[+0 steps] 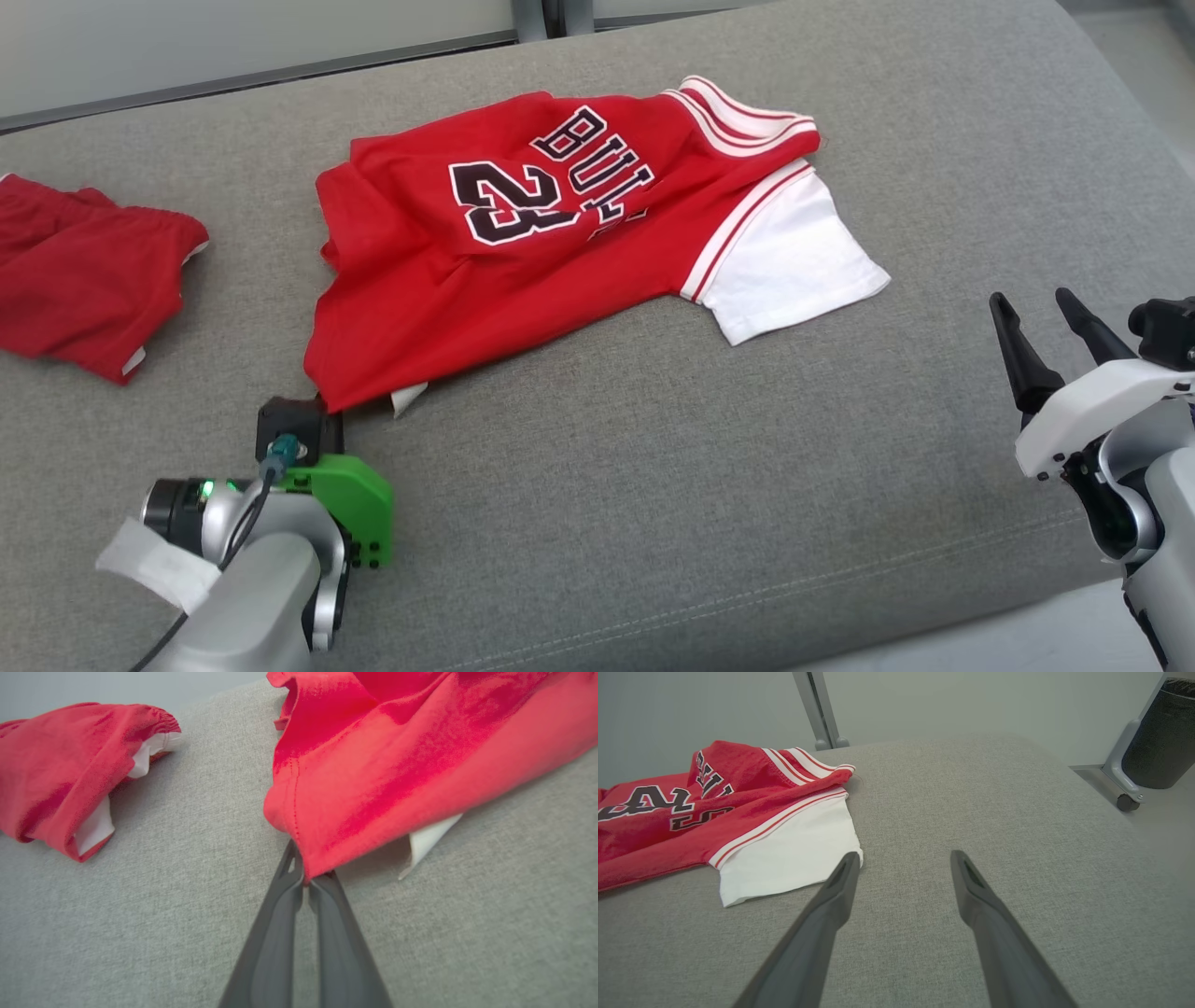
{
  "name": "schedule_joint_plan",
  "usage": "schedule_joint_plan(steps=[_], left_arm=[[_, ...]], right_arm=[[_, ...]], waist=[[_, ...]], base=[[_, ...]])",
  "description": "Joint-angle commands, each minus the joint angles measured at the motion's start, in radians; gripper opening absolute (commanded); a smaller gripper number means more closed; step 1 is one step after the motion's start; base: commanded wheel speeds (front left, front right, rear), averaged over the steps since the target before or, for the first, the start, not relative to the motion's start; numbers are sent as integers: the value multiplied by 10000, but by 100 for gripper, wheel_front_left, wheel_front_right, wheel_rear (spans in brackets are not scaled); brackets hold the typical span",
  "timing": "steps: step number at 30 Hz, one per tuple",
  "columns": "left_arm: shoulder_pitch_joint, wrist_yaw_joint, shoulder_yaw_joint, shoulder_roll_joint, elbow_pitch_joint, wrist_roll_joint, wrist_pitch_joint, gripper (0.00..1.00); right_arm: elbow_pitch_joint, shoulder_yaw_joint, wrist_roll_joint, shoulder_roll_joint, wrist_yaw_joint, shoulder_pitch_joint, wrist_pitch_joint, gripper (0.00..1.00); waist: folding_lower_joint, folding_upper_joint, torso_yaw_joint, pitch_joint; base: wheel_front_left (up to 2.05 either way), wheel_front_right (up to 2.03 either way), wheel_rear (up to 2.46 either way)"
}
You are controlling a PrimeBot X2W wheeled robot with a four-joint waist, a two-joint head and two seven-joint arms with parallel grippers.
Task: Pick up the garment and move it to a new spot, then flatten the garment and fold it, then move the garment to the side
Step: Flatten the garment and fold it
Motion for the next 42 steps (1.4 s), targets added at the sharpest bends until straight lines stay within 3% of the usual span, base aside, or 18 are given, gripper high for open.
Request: schedule_joint_plan(steps=[1, 11, 18, 20, 21, 22, 26, 30, 34, 37, 42], left_arm=[[550, 398, -80, 288, -464, 189, -74, 0], [1989, 2176, -498, 955, -2017, 691, 188, 0], [2309, 2622, -430, 1092, -2383, 638, 175, 0], [2356, 2687, -339, 1089, -2531, 622, 103, 33], [2384, 2681, -323, 1095, -2591, 644, 91, 85], [2428, 2609, -270, 1085, -2650, 578, 75, 100], [2629, 2230, -152, 1189, -2954, 371, 11, 100], [2949, 2167, -150, 1495, -3282, 338, 2, 100], [3319, 2626, -114, 1975, -3708, 621, -16, 100], [4029, 3043, 545, 2329, -4792, 403, -78, 100], [4782, 3211, 1469, 2539, -6434, 347, -73, 100]], right_arm=[[-36, -50, -66, 20, -14, 173, 84, 100], [-92, 41, -41, 229, -14, 306, 574, 100], [-33, 140, -41, 341, -14, 229, 645, 100], [-9, 168, -38, 377, -14, 183, 649, 100], [0, 181, -25, 389, -14, 175, 644, 100], [11, 193, -10, 394, -14, 169, 632, 100], [29, 183, 17, 349, -14, 195, 546, 100], [10, 120, 23, 283, -14, 323, 461, 100], [-109, -10, -19, 261, -14, 482, 382, 100], [-327, -256, -84, 237, -14, 792, 357, 100], [-678, -514, -237, 274, -14, 1129, 411, 100]], waist=[[0, 0, 191, -173], [0, 0, 281, -192], [0, 0, 286, -185], [0, 0, 297, -202], [0, 0, 303, -219], [0, 0, 313, -237], [0, 0, 334, -342], [0, 0, 324, -468], [0, 0, 319, -603], [0, 0, 351, -859], [0, 0, 381, -1219]], base=[[0, 0, 0], [0, 0, 0], [0, 0, 0], [0, 0, 0], [0, 0, 0], [0, 0, 0], [0, 0, 0], [0, 0, 0], [0, 0, 0], [0, 0, 0], [0, 0, 0]])
